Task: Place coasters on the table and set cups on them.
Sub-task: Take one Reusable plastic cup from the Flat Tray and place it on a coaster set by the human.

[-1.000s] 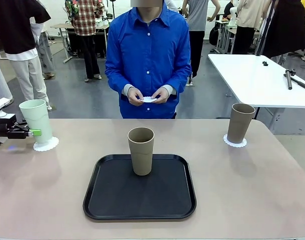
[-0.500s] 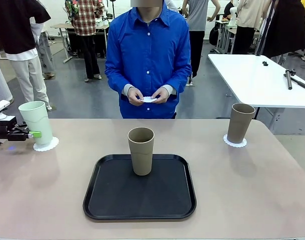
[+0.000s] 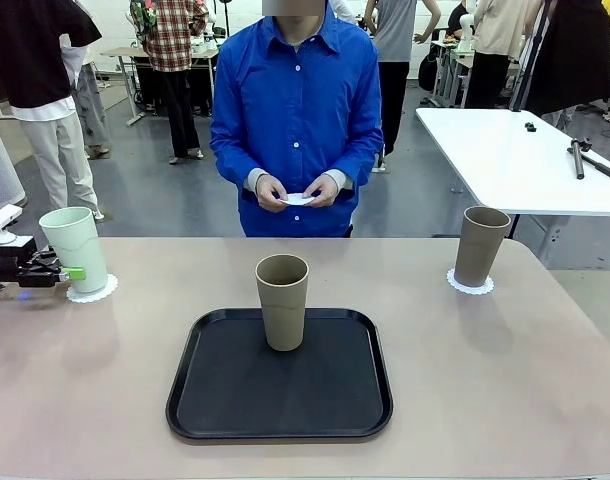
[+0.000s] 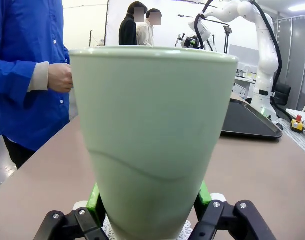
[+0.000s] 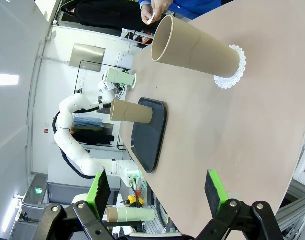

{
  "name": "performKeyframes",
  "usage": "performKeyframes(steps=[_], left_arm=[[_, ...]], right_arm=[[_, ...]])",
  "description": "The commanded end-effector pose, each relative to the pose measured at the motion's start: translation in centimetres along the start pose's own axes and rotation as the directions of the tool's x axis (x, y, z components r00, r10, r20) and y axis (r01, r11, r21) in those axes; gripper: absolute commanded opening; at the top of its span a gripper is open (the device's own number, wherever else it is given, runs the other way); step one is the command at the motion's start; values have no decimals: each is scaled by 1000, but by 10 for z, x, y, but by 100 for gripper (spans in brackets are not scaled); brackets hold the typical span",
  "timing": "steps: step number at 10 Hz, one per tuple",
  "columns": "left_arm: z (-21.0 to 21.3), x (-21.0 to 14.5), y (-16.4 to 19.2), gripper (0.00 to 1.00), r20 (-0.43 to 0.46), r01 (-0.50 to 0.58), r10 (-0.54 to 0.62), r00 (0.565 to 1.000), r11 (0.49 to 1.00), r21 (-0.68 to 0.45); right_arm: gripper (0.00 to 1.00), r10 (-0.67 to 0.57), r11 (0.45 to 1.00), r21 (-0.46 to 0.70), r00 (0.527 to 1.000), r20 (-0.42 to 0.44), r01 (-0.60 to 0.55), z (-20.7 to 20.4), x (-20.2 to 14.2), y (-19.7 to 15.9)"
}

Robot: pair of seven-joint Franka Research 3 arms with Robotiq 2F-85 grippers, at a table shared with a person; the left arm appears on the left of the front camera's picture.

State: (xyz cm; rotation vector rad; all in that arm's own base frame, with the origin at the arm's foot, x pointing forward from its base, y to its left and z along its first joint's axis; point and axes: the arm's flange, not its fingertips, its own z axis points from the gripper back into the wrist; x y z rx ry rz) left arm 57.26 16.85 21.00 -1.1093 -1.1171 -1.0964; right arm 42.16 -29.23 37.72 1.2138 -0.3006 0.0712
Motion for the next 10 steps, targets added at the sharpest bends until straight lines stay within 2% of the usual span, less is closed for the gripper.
performKeyframes(steps=[1, 10], left_arm=[[-3, -2, -1, 84, -20, 32, -33, 999, 999, -23], [-6, -8, -3, 84, -82, 36, -39, 996, 998, -44]], right_arm=[[100, -2, 1000, -5, 1000, -2, 2, 0, 0, 0], [100, -2, 1000, -5, 1000, -2, 2, 0, 0, 0]])
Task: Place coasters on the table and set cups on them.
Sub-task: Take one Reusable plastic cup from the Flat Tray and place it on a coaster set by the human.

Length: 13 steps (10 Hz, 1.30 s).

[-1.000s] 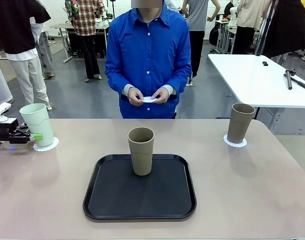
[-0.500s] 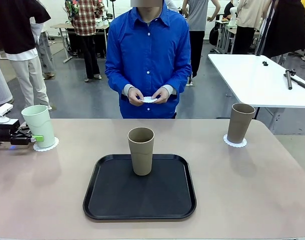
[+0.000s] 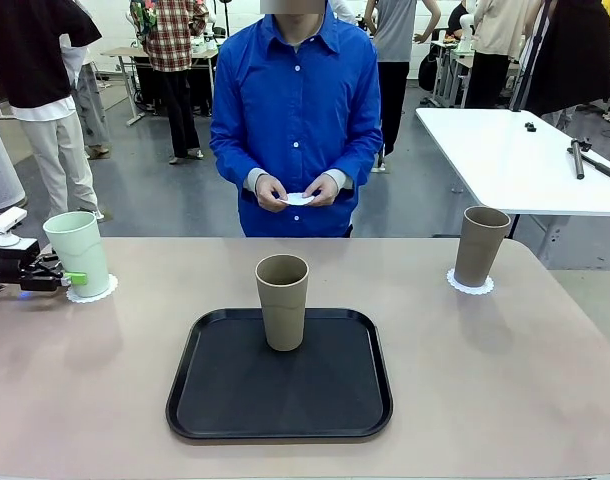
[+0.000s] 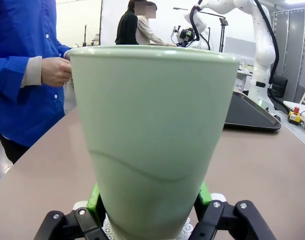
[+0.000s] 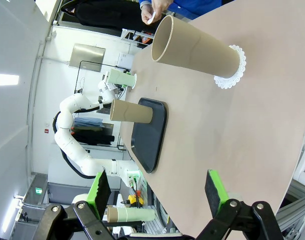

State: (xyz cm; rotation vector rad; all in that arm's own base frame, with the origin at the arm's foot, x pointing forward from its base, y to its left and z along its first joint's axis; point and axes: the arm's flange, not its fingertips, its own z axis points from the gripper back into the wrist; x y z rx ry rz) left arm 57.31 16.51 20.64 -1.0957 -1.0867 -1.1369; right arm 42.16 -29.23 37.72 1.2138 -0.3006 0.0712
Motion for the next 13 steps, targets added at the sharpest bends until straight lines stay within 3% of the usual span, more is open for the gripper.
performKeyframes(steps=[1, 3, 13], left_arm=[[-3, -6, -4, 84, -46, 21, -22, 999, 999, -29], [-3, -7, -4, 100, -46, 9, -11, 999, 999, -37], [3, -2, -3, 100, -62, -3, 0, 998, 998, -56]], right_arm=[[100, -3, 1000, -5, 1000, -2, 2, 0, 0, 0], [100, -3, 1000, -5, 1000, -2, 2, 0, 0, 0], [100, -3, 1000, -5, 1000, -2, 2, 0, 0, 0]])
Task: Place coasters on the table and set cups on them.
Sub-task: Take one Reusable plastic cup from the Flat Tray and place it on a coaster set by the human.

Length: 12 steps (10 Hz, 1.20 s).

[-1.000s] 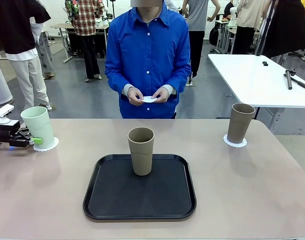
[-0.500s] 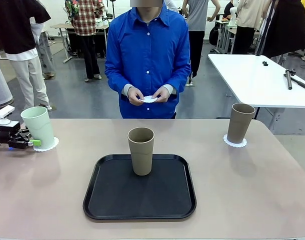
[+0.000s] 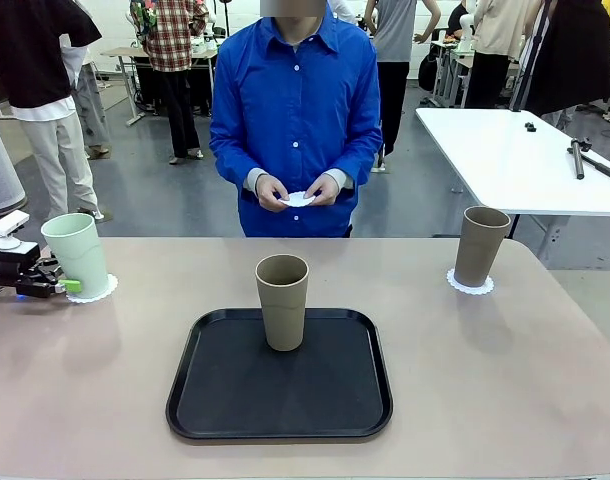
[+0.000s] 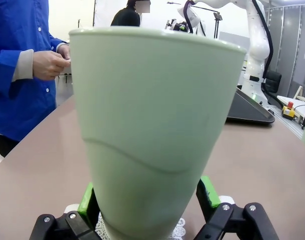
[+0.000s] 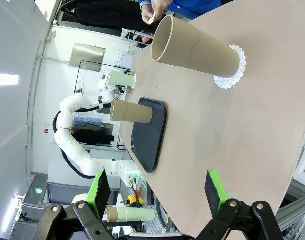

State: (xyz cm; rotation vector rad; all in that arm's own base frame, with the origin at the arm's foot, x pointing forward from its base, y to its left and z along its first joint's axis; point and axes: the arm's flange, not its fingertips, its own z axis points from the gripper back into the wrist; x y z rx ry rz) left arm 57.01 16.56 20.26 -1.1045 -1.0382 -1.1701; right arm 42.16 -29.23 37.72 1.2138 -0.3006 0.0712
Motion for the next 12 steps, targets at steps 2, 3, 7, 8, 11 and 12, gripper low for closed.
performKeyframes(steps=[2, 3, 7, 8, 11, 12], left_arm=[[4, 3, 0, 100, -36, 4, -5, 999, 1000, -24], [5, 3, 0, 100, -40, 1, -2, 999, 1000, -28], [13, 5, 2, 100, -49, 5, -6, 999, 1000, -6], [15, 6, 3, 100, -50, 4, -4, 999, 1000, -3], [21, 8, 4, 100, -55, -3, 3, 998, 1000, -2], [22, 9, 3, 100, -59, -4, 4, 998, 1000, -5]], right_arm=[[100, -3, 1000, -5, 1000, -2, 2, 0, 0, 0], [100, -3, 1000, -5, 1000, -2, 2, 0, 0, 0], [100, -3, 1000, -5, 1000, -2, 2, 0, 0, 0], [100, -3, 1000, -5, 1000, -2, 2, 0, 0, 0], [100, -3, 1000, -5, 1000, -2, 2, 0, 0, 0], [100, -3, 1000, -5, 1000, -2, 2, 0, 0, 0]])
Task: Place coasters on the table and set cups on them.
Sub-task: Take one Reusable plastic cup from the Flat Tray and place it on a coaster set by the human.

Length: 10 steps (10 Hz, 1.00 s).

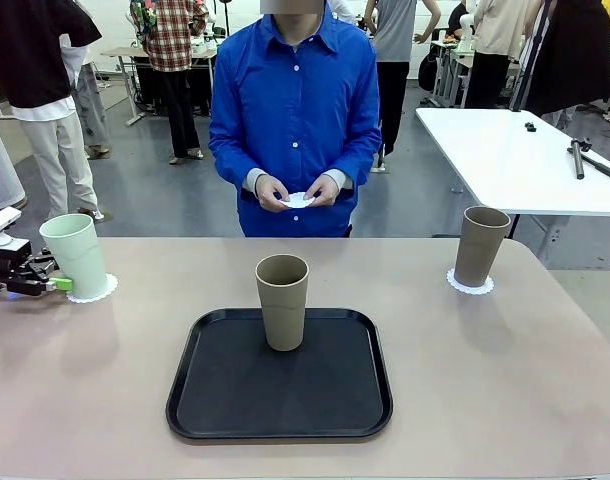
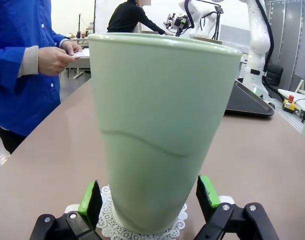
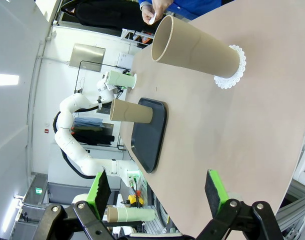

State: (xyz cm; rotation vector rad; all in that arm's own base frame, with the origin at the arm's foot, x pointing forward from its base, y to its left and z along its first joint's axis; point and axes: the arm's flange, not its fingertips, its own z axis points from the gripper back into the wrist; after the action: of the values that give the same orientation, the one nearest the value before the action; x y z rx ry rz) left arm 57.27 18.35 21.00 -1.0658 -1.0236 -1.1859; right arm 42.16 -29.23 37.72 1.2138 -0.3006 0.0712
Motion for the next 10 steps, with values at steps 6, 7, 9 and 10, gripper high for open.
performKeyframes(steps=[6, 7, 9, 10], left_arm=[[41, 18, -8, 100, -109, 2, -2, 994, 1000, -1], [50, 35, -13, 100, -181, 20, -7, 984, 997, 71], [66, 97, -38, 100, -337, 7, 92, 937, 959, 282], [72, 132, -56, 100, -425, 31, 154, 892, 918, 396]], right_arm=[[100, -2, 1000, -5, 1000, -2, 2, 0, 0, 0], [100, -2, 1000, -5, 1000, -2, 2, 0, 0, 0], [100, -2, 1000, -5, 1000, -2, 2, 0, 0, 0], [100, -2, 1000, -5, 1000, -2, 2, 0, 0, 0]])
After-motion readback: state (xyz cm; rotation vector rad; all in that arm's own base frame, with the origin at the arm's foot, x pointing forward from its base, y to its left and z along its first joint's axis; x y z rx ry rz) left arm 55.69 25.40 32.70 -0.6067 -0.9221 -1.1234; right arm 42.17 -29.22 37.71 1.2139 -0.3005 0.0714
